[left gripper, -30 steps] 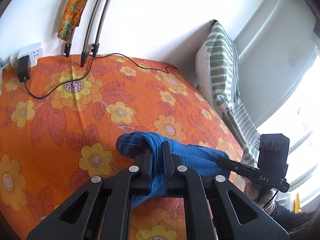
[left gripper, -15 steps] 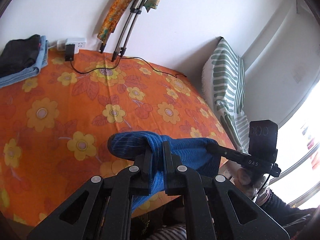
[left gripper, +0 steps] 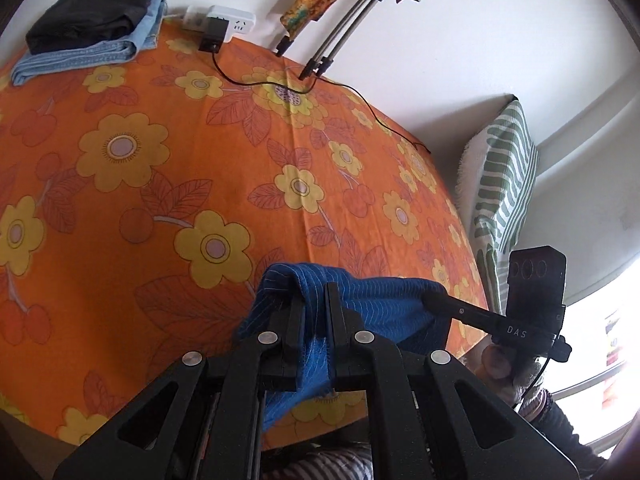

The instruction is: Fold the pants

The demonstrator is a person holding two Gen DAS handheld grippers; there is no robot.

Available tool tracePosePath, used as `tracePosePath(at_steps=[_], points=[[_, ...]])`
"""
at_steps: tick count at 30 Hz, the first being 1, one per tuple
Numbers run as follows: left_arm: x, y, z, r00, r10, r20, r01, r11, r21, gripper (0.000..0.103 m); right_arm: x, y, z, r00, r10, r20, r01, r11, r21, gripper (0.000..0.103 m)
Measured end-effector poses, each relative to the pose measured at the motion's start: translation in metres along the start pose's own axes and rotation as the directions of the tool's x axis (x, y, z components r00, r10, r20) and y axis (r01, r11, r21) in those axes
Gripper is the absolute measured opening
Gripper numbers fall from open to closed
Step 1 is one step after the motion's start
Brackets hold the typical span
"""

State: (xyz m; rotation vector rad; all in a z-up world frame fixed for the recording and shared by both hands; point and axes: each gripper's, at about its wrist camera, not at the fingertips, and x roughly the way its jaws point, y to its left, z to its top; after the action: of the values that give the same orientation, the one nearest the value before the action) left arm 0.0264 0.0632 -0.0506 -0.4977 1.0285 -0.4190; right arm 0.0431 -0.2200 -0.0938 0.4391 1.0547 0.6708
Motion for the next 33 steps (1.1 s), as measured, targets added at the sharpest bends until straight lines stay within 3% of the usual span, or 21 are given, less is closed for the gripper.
tracePosePath(at_steps=[5, 12, 15, 17, 19, 23, 26, 30, 33], points=[[0.030, 0.016, 0.036, 1.000, -0.001, -0.010, 0.001, 1.000, -0.007, 0.007, 0.019, -0.016, 0.029, 1.000, -0.023, -0.001, 0.023, 0.999, 0.030, 0.007], [0.064, 0.025, 0.064, 0.995, 0.062, -0.073, -0.058, 0.997, 0.059, 0.010, 0.047, -0.023, 0.048, 0.994, -0.103, -0.024, 0.103, 0.995, -0.006, 0.007], [0.058, 0.023, 0.071, 0.990, 0.138, -0.032, -0.133, 0.984, 0.115, 0.011, 0.052, -0.025, 0.050, 0.990, -0.129, -0.051, 0.129, 0.992, -0.006, 0.010], [0.046, 0.025, 0.073, 0.990, 0.140, -0.006, -0.138, 0.984, 0.111, 0.014, 0.047, -0.022, 0.047, 0.986, -0.161, -0.046, 0.160, 0.987, -0.029, 0.021], [0.035, 0.021, 0.071, 0.989, 0.146, 0.024, -0.148, 0.980, 0.135, 0.015, 0.036, -0.018, 0.043, 0.982, -0.188, -0.019, 0.187, 0.981, -0.049, 0.039], [0.022, 0.000, 0.054, 0.993, 0.113, 0.042, -0.119, 0.969, 0.218, 0.015, 0.007, -0.004, 0.032, 0.963, -0.252, 0.094, 0.262, 0.959, -0.108, 0.041], [0.027, -0.017, 0.035, 0.996, 0.092, 0.009, -0.090, 0.955, 0.281, 0.015, -0.002, 0.010, 0.028, 0.958, -0.243, 0.154, 0.269, 0.948, -0.174, 0.041], [0.043, -0.022, 0.014, 0.990, 0.129, -0.058, -0.101, 0.932, 0.348, 0.015, 0.010, 0.018, 0.024, 0.974, -0.195, 0.117, 0.216, 0.954, -0.209, 0.041], [0.054, -0.002, 0.005, 0.978, 0.166, -0.127, -0.120, 0.942, 0.312, 0.015, 0.032, 0.018, 0.013, 0.977, -0.209, 0.039, 0.212, 0.951, -0.227, 0.041]])
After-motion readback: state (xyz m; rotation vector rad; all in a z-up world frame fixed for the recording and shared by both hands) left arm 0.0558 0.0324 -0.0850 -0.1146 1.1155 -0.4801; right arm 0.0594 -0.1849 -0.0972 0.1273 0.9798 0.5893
